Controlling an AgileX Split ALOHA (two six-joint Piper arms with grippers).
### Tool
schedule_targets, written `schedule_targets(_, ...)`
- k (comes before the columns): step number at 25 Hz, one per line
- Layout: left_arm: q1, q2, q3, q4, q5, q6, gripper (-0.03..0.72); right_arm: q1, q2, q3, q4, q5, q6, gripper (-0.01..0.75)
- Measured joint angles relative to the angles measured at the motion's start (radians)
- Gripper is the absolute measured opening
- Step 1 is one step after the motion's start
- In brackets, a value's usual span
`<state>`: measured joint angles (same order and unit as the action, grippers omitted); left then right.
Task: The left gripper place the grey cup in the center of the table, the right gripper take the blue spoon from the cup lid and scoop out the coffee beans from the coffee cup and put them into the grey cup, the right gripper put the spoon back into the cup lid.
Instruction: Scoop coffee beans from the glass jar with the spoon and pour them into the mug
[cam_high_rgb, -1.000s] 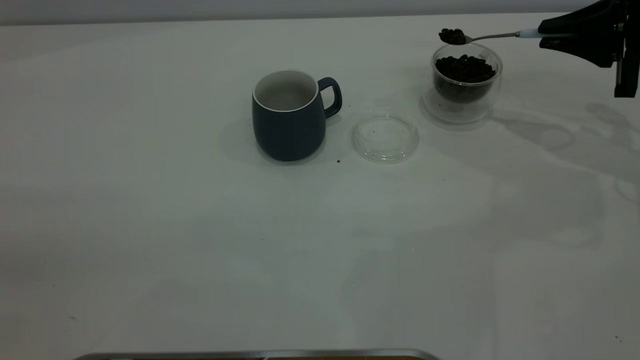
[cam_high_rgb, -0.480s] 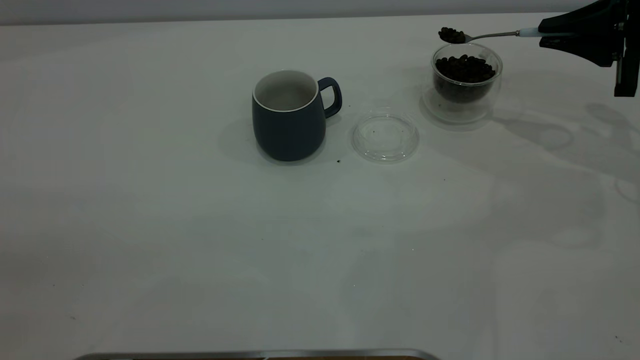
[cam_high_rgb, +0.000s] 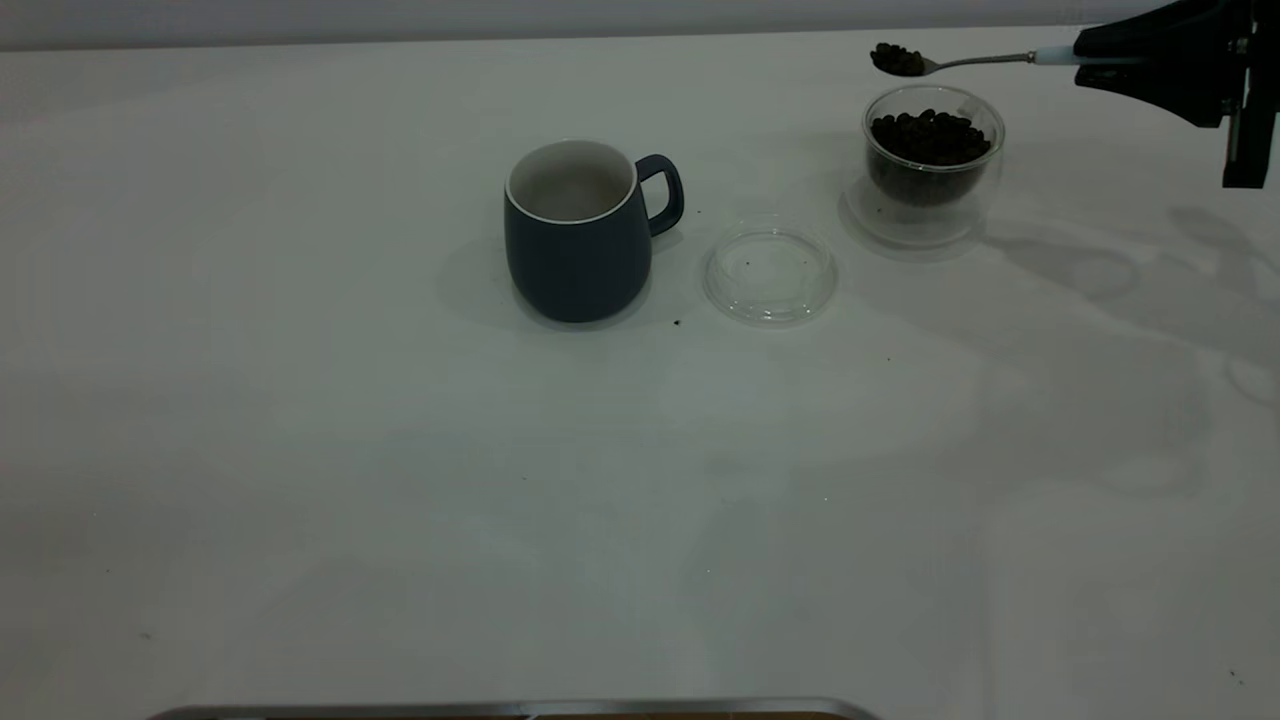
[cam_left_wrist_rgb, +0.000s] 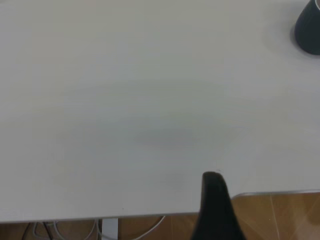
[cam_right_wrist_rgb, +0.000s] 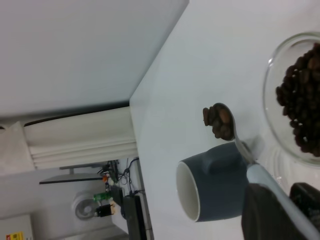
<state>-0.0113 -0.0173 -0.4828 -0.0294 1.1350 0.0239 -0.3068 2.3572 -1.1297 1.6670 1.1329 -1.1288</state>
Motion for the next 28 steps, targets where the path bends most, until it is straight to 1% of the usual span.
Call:
schedule_targets(5,0.000,0.000,0.000,0.000,0.000,0.000,0.592,0.034,0.000,0.000,0.016,0.001,-0.005,0.106)
schedule_targets(12,0.000,0.000,0.000,0.000,0.000,0.000,0.592,0.110,0.000,0.000,0.038,0.001,-0.006,0.106)
schedule_targets(21,0.000,0.000,0.000,0.000,0.000,0.002,0.592,0.243,0.000,0.000,0.095,-0.003,-0.008,0.106)
schedule_targets(28,0.000,0.000,0.000,0.000,0.000,0.002,0.592,0.349,0.000,0.000,0.114,-0.050,-0.011,0.106)
